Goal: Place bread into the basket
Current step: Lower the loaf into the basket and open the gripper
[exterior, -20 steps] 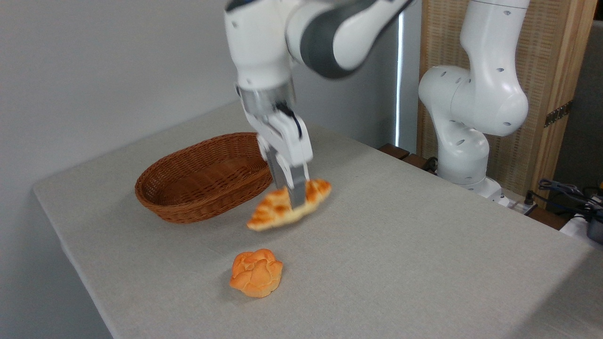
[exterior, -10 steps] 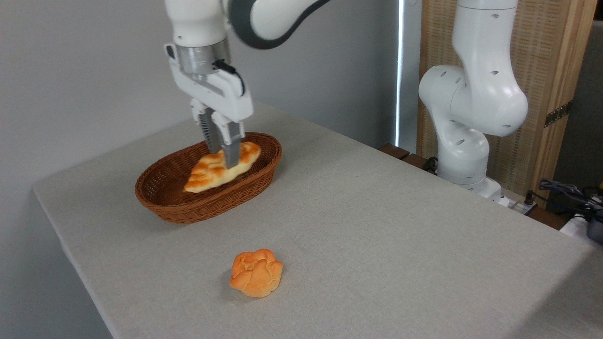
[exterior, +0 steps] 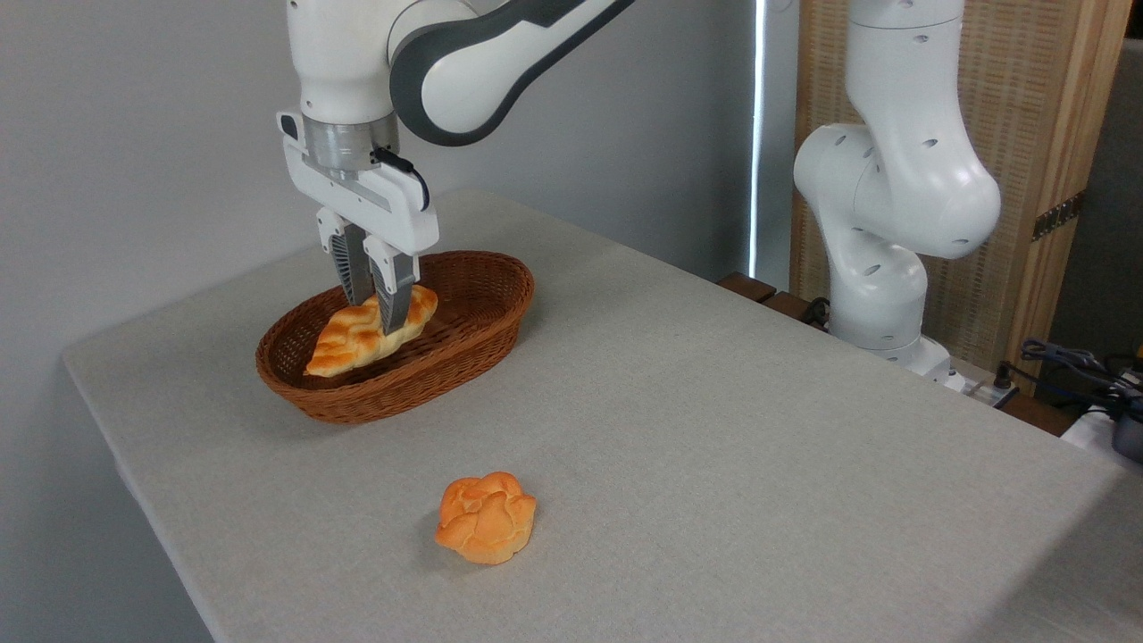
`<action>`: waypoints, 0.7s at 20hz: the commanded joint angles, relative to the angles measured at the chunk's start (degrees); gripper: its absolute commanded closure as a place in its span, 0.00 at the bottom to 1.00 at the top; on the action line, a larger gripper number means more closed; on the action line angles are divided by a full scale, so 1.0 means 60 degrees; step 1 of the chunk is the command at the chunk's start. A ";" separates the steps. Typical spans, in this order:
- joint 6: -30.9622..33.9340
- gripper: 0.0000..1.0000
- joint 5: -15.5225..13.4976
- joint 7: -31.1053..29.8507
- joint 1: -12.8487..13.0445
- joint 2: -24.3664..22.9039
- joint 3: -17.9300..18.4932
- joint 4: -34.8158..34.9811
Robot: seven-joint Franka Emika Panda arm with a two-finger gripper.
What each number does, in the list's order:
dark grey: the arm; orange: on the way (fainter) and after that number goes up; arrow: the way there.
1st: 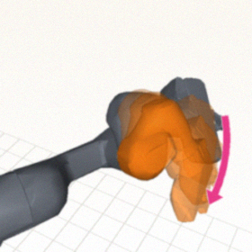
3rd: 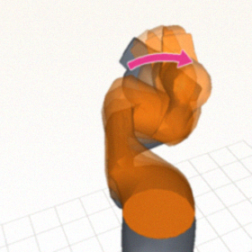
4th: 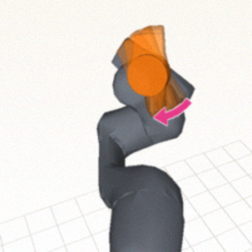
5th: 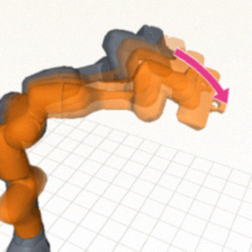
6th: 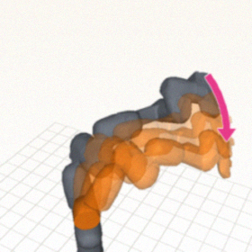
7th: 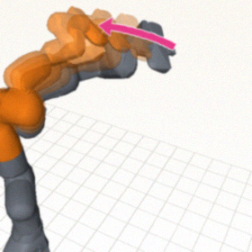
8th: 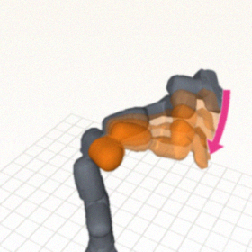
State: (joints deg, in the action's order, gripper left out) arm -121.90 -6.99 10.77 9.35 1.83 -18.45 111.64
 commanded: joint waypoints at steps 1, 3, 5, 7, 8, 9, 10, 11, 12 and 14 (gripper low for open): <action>-0.0074 0.00 0.0169 -0.0095 0.0008 0.0047 -0.0001 -0.0179; -0.0060 0.00 0.0169 -0.0052 0.0023 0.0047 -0.0016 -0.0150; -0.0059 0.00 0.0169 -0.0051 0.0023 0.0047 -0.0162 -0.0164; -0.0059 0.00 0.0155 -0.0124 0.0023 0.0032 -0.0192 -0.0164; -0.0045 0.00 0.0155 -0.0139 0.0023 0.0018 -0.0221 -0.0164; -0.0045 0.00 0.0155 -0.0154 0.0023 0.0017 -0.0337 -0.0164; -0.0045 0.00 0.0155 -0.0140 0.0023 0.0003 -0.0353 -0.0179; -0.0045 0.00 0.0155 -0.0139 0.0023 -0.0026 -0.0353 -0.0179; -0.0045 0.00 0.0155 -0.0096 0.0009 -0.0070 -0.0353 -0.0193; 0.0129 0.00 0.0184 0.0094 -0.0035 -0.0361 -0.0266 -0.0193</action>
State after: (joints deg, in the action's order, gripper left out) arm -121.90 -6.74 10.81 9.45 1.79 -20.55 110.83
